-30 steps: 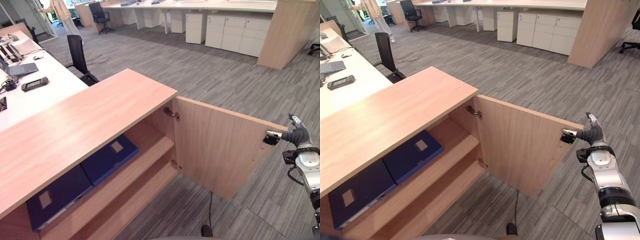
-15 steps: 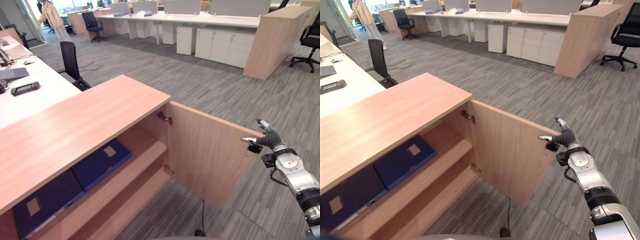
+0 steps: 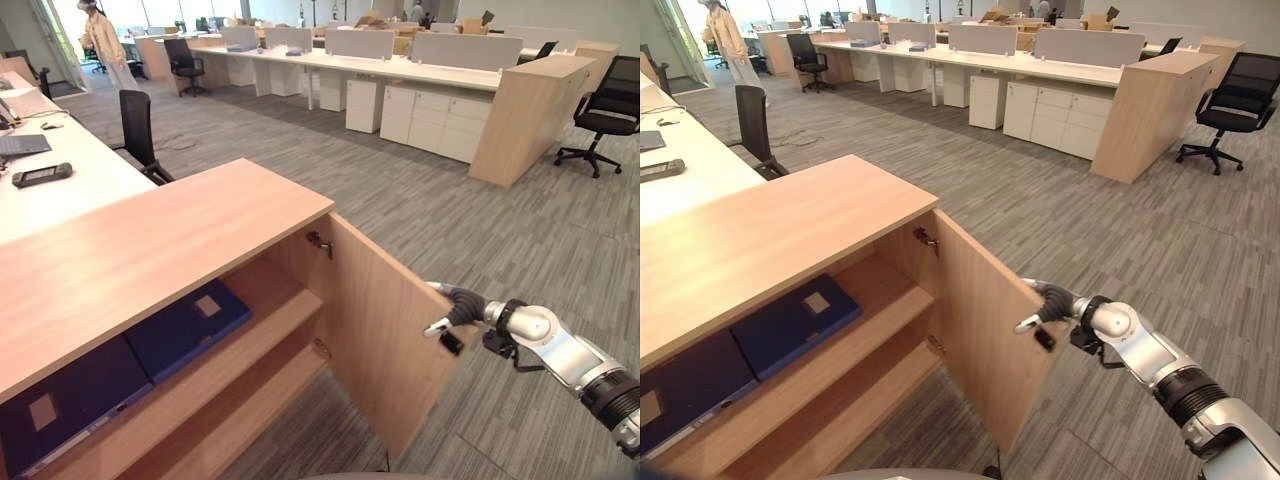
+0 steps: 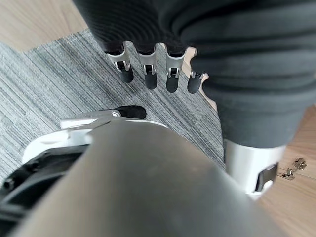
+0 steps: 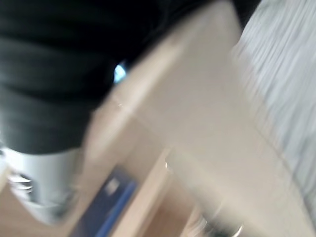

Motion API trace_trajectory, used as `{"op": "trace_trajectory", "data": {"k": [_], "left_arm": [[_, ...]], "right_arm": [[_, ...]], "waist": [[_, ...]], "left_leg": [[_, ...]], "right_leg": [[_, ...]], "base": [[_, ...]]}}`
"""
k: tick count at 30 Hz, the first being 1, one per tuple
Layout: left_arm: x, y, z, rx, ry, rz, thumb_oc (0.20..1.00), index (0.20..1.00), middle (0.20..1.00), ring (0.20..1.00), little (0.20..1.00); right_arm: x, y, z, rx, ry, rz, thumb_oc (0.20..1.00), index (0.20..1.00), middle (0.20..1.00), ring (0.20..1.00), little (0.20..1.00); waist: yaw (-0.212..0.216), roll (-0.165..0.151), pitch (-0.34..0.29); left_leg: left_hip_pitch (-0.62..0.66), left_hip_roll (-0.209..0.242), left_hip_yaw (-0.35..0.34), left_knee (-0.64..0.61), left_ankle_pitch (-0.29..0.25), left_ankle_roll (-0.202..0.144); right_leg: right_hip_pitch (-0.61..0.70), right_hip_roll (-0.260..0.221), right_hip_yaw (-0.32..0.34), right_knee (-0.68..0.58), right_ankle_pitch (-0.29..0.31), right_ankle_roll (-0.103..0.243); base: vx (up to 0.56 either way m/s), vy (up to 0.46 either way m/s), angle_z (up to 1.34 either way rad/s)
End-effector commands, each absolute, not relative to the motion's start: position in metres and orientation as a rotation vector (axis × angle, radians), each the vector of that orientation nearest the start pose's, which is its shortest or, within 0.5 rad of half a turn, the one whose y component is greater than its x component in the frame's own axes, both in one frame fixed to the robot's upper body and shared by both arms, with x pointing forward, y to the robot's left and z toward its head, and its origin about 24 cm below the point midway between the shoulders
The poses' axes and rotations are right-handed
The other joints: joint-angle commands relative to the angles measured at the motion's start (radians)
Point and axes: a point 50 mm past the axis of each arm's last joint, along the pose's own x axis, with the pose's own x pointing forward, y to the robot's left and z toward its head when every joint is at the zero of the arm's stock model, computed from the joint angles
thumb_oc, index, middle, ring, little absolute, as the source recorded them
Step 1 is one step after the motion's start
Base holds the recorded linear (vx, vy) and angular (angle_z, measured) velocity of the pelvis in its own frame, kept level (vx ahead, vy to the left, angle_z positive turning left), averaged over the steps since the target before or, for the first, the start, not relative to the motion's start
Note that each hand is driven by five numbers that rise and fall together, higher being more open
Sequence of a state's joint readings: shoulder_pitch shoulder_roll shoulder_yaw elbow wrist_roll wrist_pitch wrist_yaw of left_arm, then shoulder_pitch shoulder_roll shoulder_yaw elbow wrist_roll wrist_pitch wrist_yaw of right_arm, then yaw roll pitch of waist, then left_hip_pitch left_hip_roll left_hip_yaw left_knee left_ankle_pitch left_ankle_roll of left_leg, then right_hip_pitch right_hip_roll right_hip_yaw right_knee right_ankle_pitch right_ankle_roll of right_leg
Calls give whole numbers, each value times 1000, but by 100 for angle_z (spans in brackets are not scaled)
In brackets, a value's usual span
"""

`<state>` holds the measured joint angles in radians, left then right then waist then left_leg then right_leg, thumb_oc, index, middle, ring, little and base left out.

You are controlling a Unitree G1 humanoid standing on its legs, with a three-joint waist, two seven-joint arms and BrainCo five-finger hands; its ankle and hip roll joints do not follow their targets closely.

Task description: Put the empty folder in the office cabinet

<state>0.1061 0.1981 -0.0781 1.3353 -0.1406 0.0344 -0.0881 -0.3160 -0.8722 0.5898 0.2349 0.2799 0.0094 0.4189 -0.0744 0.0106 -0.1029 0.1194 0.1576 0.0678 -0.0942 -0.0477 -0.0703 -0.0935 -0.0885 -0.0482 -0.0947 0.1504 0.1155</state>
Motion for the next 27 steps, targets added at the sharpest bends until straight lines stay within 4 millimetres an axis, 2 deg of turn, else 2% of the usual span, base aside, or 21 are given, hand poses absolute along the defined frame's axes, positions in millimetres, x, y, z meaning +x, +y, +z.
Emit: {"op": "trace_trajectory", "data": {"k": [1, 2, 3, 4, 5, 6, 7, 8, 9, 10, 13, 14, 16, 18, 19, 20, 22, 24, 25, 26, 27], "left_arm": [[45, 228, -172, 98, 1410, 66, 1000, 1000, 1000, 1000, 1000], [45, 229, -172, 98, 1410, 66, 1000, 1000, 1000, 1000, 1000], [49, 224, -172, 110, 1402, 40, 1000, 1000, 1000, 1000, 1000], [50, 221, -173, 116, 1400, 28, 1000, 1000, 1000, 1000, 1000], [51, 219, -173, 132, 1399, 23, 1000, 1000, 1000, 1000, 1000], [51, 219, -173, 132, 1399, 27, 1000, 1000, 1000, 1000, 1000], [49, 219, -173, 132, 1405, 43, 1000, 1000, 1000, 1000, 1000], [47, 220, -174, 137, 1413, 63, 1000, 1000, 1000, 1000, 1000], [47, 216, -174, 117, 1406, 101, 1000, 1000, 1000, 1000, 1000], [50, 213, -174, 110, 1393, 101, 1000, 1000, 1000, 1000, 1000], [53, 212, -174, 99, 1376, 101, 1000, 1000, 1000, 1000, 1000], [53, 210, -174, 75, 1367, 95, 1000, 1000, 1000, 1000, 1000], [52, 210, -174, 66, 1368, 93, 1000, 1000, 1000, 1000, 1000], [50, 210, -174, 41, 1368, 89, 1000, 1000, 1000, 1000, 1000], [49, 211, -174, 12, 1367, 89, 1000, 1000, 1000, 1000, 1000], [48, 211, -174, 1, 1369, 95, 1000, 1000, 1000, 1000, 1000], [59, 211, -173, -4, 1342, 97, 1000, 1000, 1000, 1000, 1000], [71, 210, -171, -9, 1310, 117, 1000, 1000, 1000, 1000, 1000], [71, 210, -171, -9, 1310, 117, 1000, 1000, 1000, 1000, 1000], [80, 206, -171, -15, 1287, 122, 1000, 1000, 1000, 1000, 1000], [82, 204, -171, -3, 1286, 123, 1000, 1000, 1000, 1000, 1000]], "right_arm": [[248, -140, 7, -259, 394, 1027, 1000, 1000, 1000, 1000, 1000], [248, -140, 7, -258, 394, 1027, 1000, 1000, 1000, 1000, 1000], [242, -127, 0, -52, 422, 1015, 1000, 1000, 1000, 1000, 1000], [238, -120, -5, 79, 438, 991, 1000, 1000, 1000, 1000, 1000], [234, -100, -8, 338, 415, 903, 1000, 1000, 1000, 1000, 1000], [233, -93, -6, 428, 399, 887, 1000, 1000, 1000, 1000, 1000], [225, -81, -10, 620, 417, 837, 1000, 1000, 1000, 1000, 1000], [216, -67, -12, 771, 412, 792, 1000, 1000, 1000, 1000, 1000], [188, -38, -23, 1042, 526, 753, 1000, 1000, 1000, 1000, 1000], [176, -30, -32, 1073, 601, 739, 1000, 1000, 1000, 1000, 1000], [174, -29, -35, 1059, 629, 744, 1000, 1000, 1000, 1000, 1000], [172, -34, -50, 1010, 683, 705, 1000, 1000, 1000, 1000, 1000], [175, -38, -54, 969, 685, 695, 1000, 1000, 1000, 1000, 1000], [184, -53, -60, 829, 665, 670, 1000, 1000, 1000, 1000, 1000], [188, -75, -77, 677, 691, 594, 1000, 1000, 1000, 1000, 1000], [188, -84, -87, 627, 719, 537, 1000, 1000, 1000, 1000, 1000], [185, -99, -106, 455, 786, 460, 1000, 1000, 1000, 1000, 1000], [183, -119, -120, 281, 841, 390, 1000, 1000, 1000, 1000, 1000], [183, -119, -120, 281, 841, 390, 1000, 1000, 1000, 1000, 1000], [178, -138, -129, 140, 890, 340, 1000, 1000, 1000, 1000, 1000], [164, -157, -143, 57, 998, 228, 1000, 1000, 1000, 1000, 1000]], "waist": [[69, -54, 60], [69, -54, 60], [74, -58, 58], [75, -59, 56], [80, -66, 53], [82, -68, 52], [84, -71, 50], [85, -75, 50], [87, -75, 55], [91, -76, 63], [94, -77, 70], [105, -78, 84], [109, -79, 88], [120, -79, 100], [131, -77, 113], [136, -77, 118], [151, -76, 129], [161, -78, 150], [160, -78, 149], [157, -78, 160], [163, -72, 163]], "left_leg": [[-39, -59, -26, 9, 36, -26], [-39, -59, -26, 9, 36, -26], [-39, -58, -26, 9, 36, -26], [-39, -57, -27, 9, 37, -26], [-39, -54, -26, 10, 36, -28], [-38, -53, -26, 10, 36, -28], [-39, -51, -27, 11, 37, -29], [-39, -49, -28, 13, 36, -31], [-39, -47, -34, 16, 34, -33], [-38, -43, -42, 18, 34, -36], [-42, -40, -49, 20, 37, -39], [-51, -33, -63, 23, 45, -44], [-55, -30, -71, 23, 48, -45], [-66, -26, -85, 28, 56, -48], [-89, -23, -111, 27, 77, -52], [-102, -23, -125, 27, 87, -54], [-142, -21, -152, 26, 113, -64], [-210, -21, -149, 49, 136, -71], [-211, -21, -149, 49, 136, -71], [-238, -8, -81, 75, 140, -72], [-254, 33, 58, 120, 144, -62]], "right_leg": [[100, 16, -35, 8, -119, 18], [100, 16, -34, 8, -119, 18], [99, 17, -35, 9, -118, 17], [99, 18, -36, 9, -117, 16], [99, 20, -35, 9, -118, 14], [99, 21, -35, 10, -118, 13], [99, 22, -37, 10, -118, 11], [101, 24, -39, 11, -120, 10], [102, 29, -41, 13, -123, 6], [103, 34, -44, 14, -128, 3], [104, 37, -50, 14, -131, 2], [104, 44, -60, 15, -138, 0], [104, 47, -65, 15, -141, -2], [103, 51, -77, 17, -145, -4], [98, 53, -102, 17, -147, -3], [94, 52, -116, 16, -146, -4], [83, 51, -153, 10, -145, -5], [68, 40, -194, 7, -146, -3], [68, 39, -194, 7, -146, -3], [58, 18, -243, 7, -142, 2], [54, -8, -307, 7, -136, 9]], "base": [[0, 0, 0], [0, 0, 0], [-12, 8, 7], [-14, 0, 7], [-4, -6, 18], [2, -16, 17], [4, -20, 22], [7, -36, 11], [0, -46, 11], [0, -35, 7], [-23, -49, 15], [-29, -47, 17], [-28, -55, 18], [-62, -76, 25], [-102, -86, 35], [-121, -83, 48], [-135, -53, 53], [-155, -33, 68], [-142, 2, 95], [-166, 19, 94], [-198, 27, 152]]}}
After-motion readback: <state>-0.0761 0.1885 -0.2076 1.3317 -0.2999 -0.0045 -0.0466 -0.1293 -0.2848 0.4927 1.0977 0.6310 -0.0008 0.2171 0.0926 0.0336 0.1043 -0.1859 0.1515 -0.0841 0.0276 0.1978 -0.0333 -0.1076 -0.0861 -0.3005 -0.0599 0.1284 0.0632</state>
